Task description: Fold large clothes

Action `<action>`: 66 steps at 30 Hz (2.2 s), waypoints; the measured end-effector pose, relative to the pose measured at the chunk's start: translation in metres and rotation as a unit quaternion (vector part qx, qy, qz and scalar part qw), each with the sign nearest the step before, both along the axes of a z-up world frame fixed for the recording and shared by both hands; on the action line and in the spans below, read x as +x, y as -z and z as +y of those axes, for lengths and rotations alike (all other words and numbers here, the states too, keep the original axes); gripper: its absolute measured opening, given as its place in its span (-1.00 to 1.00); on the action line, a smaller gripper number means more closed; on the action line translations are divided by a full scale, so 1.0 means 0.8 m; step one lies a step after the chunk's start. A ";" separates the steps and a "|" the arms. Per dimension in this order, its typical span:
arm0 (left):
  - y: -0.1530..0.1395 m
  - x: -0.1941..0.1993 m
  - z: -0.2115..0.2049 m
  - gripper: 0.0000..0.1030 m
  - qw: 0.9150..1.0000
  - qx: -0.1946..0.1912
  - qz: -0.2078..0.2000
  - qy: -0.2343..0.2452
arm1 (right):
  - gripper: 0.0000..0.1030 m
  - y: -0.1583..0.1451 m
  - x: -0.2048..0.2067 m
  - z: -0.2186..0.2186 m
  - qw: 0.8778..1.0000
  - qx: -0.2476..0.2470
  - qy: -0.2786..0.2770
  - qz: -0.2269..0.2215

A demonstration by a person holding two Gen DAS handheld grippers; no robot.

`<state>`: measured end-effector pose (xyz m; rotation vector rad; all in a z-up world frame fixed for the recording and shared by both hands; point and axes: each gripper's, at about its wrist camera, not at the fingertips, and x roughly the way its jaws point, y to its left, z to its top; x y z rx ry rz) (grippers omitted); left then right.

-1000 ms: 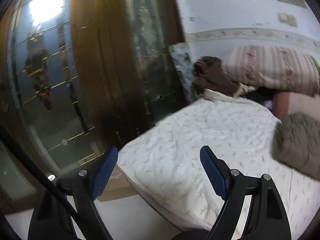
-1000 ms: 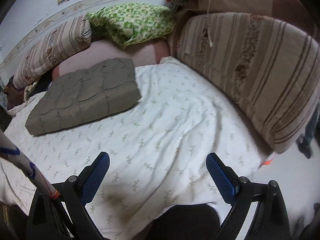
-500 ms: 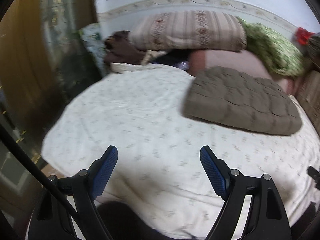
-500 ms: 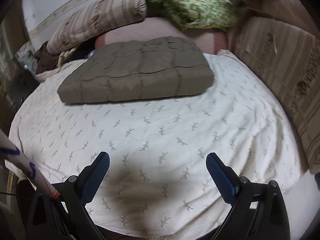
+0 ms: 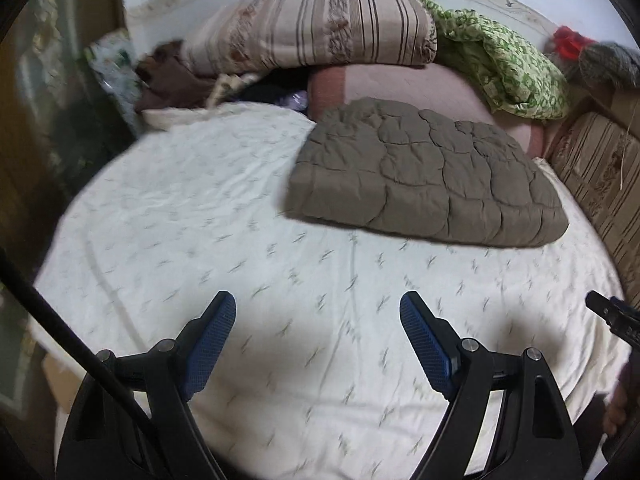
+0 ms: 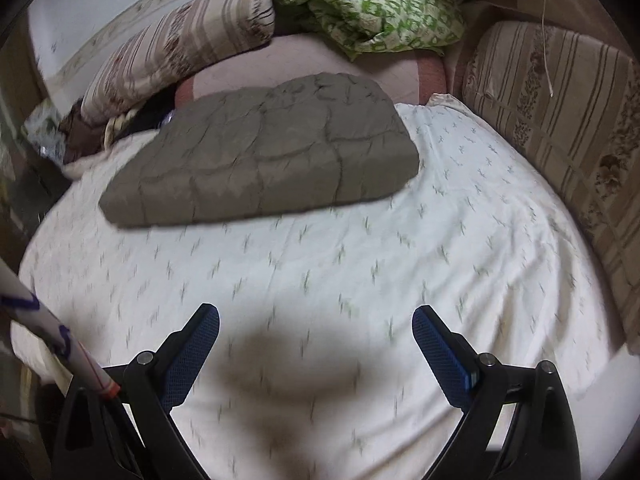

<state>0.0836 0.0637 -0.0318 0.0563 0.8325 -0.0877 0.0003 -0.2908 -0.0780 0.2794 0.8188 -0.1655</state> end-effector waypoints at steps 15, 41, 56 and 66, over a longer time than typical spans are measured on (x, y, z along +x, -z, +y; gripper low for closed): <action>0.117 0.316 0.046 0.62 0.978 -0.185 0.100 0.000 | 0.97 0.089 0.200 -0.187 0.956 0.268 0.122 -0.003; 0.101 0.270 0.034 0.24 0.965 -0.228 0.127 0.004 | 0.60 0.097 0.177 -0.183 0.941 0.320 0.110 -0.005; -0.032 0.086 0.055 0.78 0.987 0.021 -0.129 -0.091 | 0.59 -0.049 0.105 -0.085 0.994 0.068 0.065 -0.063; -0.043 0.032 0.069 0.85 0.984 -0.012 -0.147 -0.101 | 0.52 -0.020 0.284 0.083 0.999 0.003 -0.045 0.004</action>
